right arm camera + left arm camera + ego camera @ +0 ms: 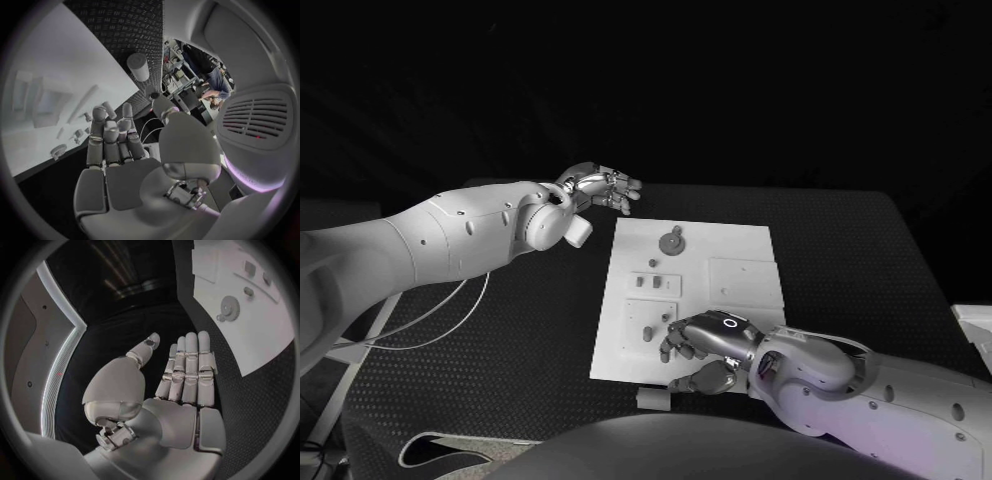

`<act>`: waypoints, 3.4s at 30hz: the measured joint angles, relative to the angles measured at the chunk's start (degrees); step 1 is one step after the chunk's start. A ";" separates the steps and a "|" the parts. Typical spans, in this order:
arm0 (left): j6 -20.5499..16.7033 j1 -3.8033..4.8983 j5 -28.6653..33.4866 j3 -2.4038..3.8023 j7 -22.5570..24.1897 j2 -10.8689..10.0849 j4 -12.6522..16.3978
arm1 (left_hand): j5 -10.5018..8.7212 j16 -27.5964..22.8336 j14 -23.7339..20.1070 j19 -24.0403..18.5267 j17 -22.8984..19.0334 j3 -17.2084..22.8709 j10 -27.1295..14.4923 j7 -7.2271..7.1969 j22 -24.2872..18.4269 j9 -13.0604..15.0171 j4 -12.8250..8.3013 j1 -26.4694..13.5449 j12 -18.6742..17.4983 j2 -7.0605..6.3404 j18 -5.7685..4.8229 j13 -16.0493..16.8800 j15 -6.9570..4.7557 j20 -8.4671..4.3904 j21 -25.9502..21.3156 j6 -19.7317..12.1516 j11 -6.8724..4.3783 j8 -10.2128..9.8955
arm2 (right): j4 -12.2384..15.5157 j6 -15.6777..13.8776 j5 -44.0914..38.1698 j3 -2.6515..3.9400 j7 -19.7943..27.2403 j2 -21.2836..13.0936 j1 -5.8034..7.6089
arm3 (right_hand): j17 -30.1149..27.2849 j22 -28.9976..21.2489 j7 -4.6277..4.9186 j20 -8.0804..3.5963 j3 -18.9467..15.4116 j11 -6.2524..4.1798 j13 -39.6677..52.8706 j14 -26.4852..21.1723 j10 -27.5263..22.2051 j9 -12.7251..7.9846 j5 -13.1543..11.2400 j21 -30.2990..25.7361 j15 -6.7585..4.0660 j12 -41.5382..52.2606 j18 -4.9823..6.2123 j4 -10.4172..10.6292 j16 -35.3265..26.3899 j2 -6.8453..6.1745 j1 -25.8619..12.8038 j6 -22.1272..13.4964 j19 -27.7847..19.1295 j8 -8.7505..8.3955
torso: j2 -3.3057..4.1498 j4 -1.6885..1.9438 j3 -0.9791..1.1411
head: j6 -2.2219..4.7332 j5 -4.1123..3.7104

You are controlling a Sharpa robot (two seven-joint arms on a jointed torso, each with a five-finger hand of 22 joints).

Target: Assemble the parts on the task board

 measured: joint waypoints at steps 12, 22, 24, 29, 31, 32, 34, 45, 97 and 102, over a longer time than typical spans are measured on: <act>1.01 0.01 -0.06 0.00 -0.05 1.11 -1.42 | 0.00 0.00 0.00 0.00 0.06 0.00 0.00 0.00 0.04 0.00 0.00 0.00 0.00 0.00 -0.06 0.00 0.00 0.00 0.00 0.00 0.00 0.00 | -0.51 1.02 -2.10 0.00 -0.44 2.38 -0.31 | -0.13 -0.28 0.72 0.13 -1.20 0.04 -0.23 0.16 -0.04 -0.33 0.00 -0.84 -0.15 -0.24 0.00 0.73 0.00 -2.36 -3.13 -0.73 -0.14 -0.36 | -1.09 0.24 -0.13 | 0.00 0.12; 1.70 -0.01 -0.15 -0.05 -0.11 1.27 -1.44 | 0.00 0.00 0.00 0.00 0.10 0.00 0.00 0.00 0.04 0.00 0.00 0.00 0.00 0.00 -0.15 0.00 0.00 0.00 -0.16 0.00 0.00 0.00 | -0.02 3.50 -5.76 -0.02 -0.73 2.46 -0.19 | -0.51 -0.18 2.47 0.51 -1.17 1.15 0.00 -2.09 -2.17 -1.04 0.00 -1.55 0.83 -0.46 0.01 0.70 0.00 -5.21 -4.00 -4.75 -0.95 -2.34 | -1.05 0.35 0.08 | 0.00 0.84; 1.81 -0.01 -0.16 -0.06 -0.12 1.30 -1.44 | 0.00 0.00 0.00 0.00 0.10 0.00 0.00 0.00 0.04 0.01 0.00 0.00 0.00 0.00 -0.18 0.00 0.00 0.00 -0.22 0.00 0.00 0.00 | -0.03 4.07 -6.46 -0.02 -0.72 2.52 -0.06 | -0.51 -0.18 2.64 0.51 -1.17 1.35 0.00 -2.09 -2.37 -1.07 0.00 -1.55 0.83 -0.46 0.00 0.70 0.00 -5.21 -4.00 -4.93 -0.95 -2.34 | -1.04 0.36 0.12 | 0.00 0.95; 2.02 -0.01 -0.19 -0.09 -0.13 1.29 -1.40 | 0.00 0.00 0.00 0.00 0.15 0.00 0.00 0.00 0.03 -0.04 0.00 0.00 0.00 0.00 0.00 0.00 0.00 0.00 -0.22 0.00 0.00 0.00 | -0.40 5.35 -8.14 -0.01 -0.74 2.69 -0.03 | -0.60 -0.18 2.65 0.51 -1.17 1.55 -0.01 -2.28 -2.57 -1.07 0.00 -1.55 1.03 -0.46 0.00 0.70 0.00 -5.21 -4.00 -4.95 -0.95 -2.34 | -1.02 0.37 0.21 | 0.00 1.04; 2.08 -0.01 -0.20 -0.09 -0.13 1.29 -1.35 | 0.00 0.00 0.00 0.00 0.15 0.00 0.00 0.00 0.03 -0.04 0.00 0.00 0.00 0.00 0.10 0.00 0.00 0.00 -0.22 0.00 0.00 0.00 | -0.52 5.88 -9.14 -0.01 -0.83 2.71 -0.02 | -0.66 -0.15 2.65 0.57 -1.17 1.55 -0.01 -2.66 -2.57 -1.07 0.00 -1.55 1.15 -0.46 0.00 0.70 0.00 -5.21 -4.00 -4.95 -1.00 -2.34 | -1.01 0.37 0.22 | 0.00 1.05; 2.10 -0.01 -0.21 -0.09 -0.14 1.29 -1.34 | 0.00 0.00 0.00 0.00 0.15 0.00 0.00 0.00 0.03 -0.04 0.00 0.00 0.00 0.00 0.17 0.00 0.00 0.00 -0.22 0.00 0.00 0.00 | -0.54 6.08 -9.59 -0.01 -0.87 2.72 -0.01 | -0.66 -0.10 2.65 0.72 -1.03 1.55 0.03 -2.72 -2.58 -1.07 0.00 -1.55 1.08 -0.46 0.00 0.56 0.00 -5.21 -4.00 -4.95 -1.16 -2.34 | -0.99 0.37 0.22 | 0.00 1.10; 2.15 -0.01 -0.23 -0.09 -0.14 1.29 -1.29 | 0.00 0.00 0.00 0.00 0.14 0.00 0.00 0.00 0.03 -0.04 0.00 0.00 0.00 0.00 0.28 0.00 0.00 0.00 -0.22 0.00 0.00 0.00 | -0.65 6.41 -10.45 -0.01 -0.91 2.80 0.01 | -0.70 -0.05 2.65 0.68 -0.99 1.55 0.07 -2.83 -2.57 -1.02 0.00 -1.55 1.18 -0.46 0.00 0.21 0.00 -5.59 -3.63 -4.95 -1.19 -2.34 | -0.98 0.37 0.22 | 0.00 1.16; 2.51 -0.01 -0.41 -0.10 -0.15 1.29 -0.76 | 0.00 0.00 0.00 -0.01 0.20 0.00 0.00 0.00 0.08 -0.04 0.00 0.00 0.00 0.00 0.27 0.00 0.00 0.01 -0.22 0.00 0.00 0.00 | -2.90 7.39 -14.11 0.00 -1.05 5.47 -0.30 | -0.81 0.16 2.35 0.51 -1.17 1.55 0.12 -2.92 -2.98 -0.79 0.00 -1.55 1.26 -0.45 0.01 -0.24 0.00 -4.90 -1.28 -4.65 -1.36 -1.96 | -0.81 0.51 0.30 | 0.00 1.47; 3.10 -0.01 -1.75 -0.09 -0.48 -0.84 2.44 | 0.00 -0.23 0.00 -0.01 0.39 -0.15 0.00 -0.15 0.10 -0.07 0.15 -0.23 0.00 -0.23 0.18 0.00 0.00 0.01 -0.22 -0.15 0.00 0.00 | -6.20 8.61 -13.30 0.19 1.37 5.77 -3.81 | -0.56 0.64 0.32 0.92 -6.19 0.93 -0.55 -1.14 -0.71 0.56 -0.06 -1.37 0.93 0.00 0.43 -0.54 0.00 6.10 12.90 0.15 -0.11 1.07 | 0.33 1.19 1.30 | 0.00 1.24; 3.10 -0.01 -1.80 -0.09 -0.53 -0.99 2.49 | 0.00 -0.22 0.00 -0.01 0.40 -0.15 0.00 -0.15 0.10 -0.07 0.15 -0.23 0.00 -0.23 0.27 0.01 0.00 0.01 -0.22 -0.15 0.00 0.00 | -6.45 8.12 -13.21 0.14 1.67 5.88 -3.87 | -0.57 0.92 0.32 0.84 -3.89 0.83 -0.55 -0.72 -0.19 0.32 0.03 -1.37 0.93 0.00 0.43 -1.07 0.00 5.90 12.84 0.15 0.22 1.06 | 0.33 1.23 1.29 | 0.00 1.13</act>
